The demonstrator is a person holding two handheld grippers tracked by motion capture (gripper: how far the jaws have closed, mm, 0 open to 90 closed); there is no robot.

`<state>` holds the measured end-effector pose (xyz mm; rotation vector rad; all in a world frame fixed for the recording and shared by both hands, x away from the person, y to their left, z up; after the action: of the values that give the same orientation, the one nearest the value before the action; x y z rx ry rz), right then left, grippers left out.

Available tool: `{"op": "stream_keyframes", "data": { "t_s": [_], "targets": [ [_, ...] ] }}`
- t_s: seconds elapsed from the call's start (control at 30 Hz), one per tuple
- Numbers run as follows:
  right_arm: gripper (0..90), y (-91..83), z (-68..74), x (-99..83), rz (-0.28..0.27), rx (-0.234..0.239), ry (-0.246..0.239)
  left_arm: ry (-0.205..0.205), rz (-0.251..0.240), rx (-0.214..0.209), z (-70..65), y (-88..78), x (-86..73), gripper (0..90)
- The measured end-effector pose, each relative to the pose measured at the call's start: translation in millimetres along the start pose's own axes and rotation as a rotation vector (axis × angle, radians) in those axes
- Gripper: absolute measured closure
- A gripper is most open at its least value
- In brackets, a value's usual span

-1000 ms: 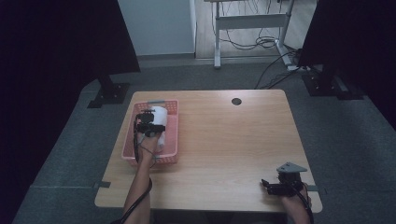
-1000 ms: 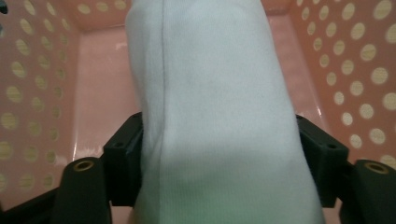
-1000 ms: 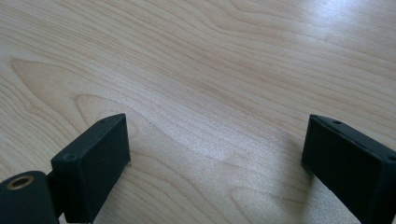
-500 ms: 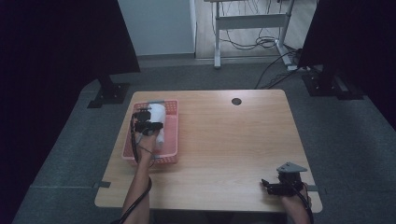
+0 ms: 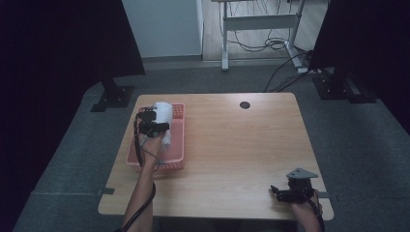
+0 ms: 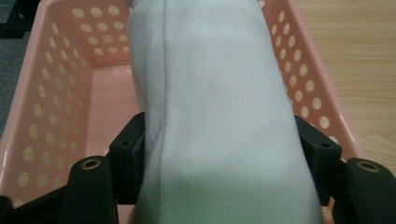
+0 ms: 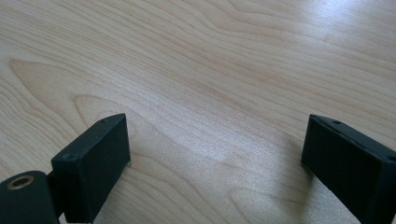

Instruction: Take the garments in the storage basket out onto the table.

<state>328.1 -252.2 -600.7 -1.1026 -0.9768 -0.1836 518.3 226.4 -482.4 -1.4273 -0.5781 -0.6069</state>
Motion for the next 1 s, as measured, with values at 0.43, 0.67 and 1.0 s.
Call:
{"op": "stream_keyframes", "data": {
  "t_s": [0.43, 0.67, 1.0],
  "targets": [
    [7.3, 0.0, 0.0, 0.0, 0.0, 0.0, 0.0, 0.014, -0.028, -0.017, -7.7, -18.5, 7.5, 32.9],
    [7.3, 0.0, 0.0, 0.0, 0.0, 0.0, 0.0, 0.015, -0.039, -0.027, -11.1, -27.1, 10.0, 32.8],
    [7.3, 0.0, 0.0, 0.0, 0.0, 0.0, 0.0, 0.01, -0.055, -0.036, -16.7, -39.6, 15.3, 32.9]
  ]
}}
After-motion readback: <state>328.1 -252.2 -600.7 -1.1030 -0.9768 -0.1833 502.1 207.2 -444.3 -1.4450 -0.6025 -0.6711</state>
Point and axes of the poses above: each handheld gripper's, and its own axes: y roughly forward along the jaws, x roughly out of its top, z roughly to its left, the point moved 5 cm from there along y, roughly forward along the jaws, and after that the axes turned 8 degrees about x, right-handed, at the moved point
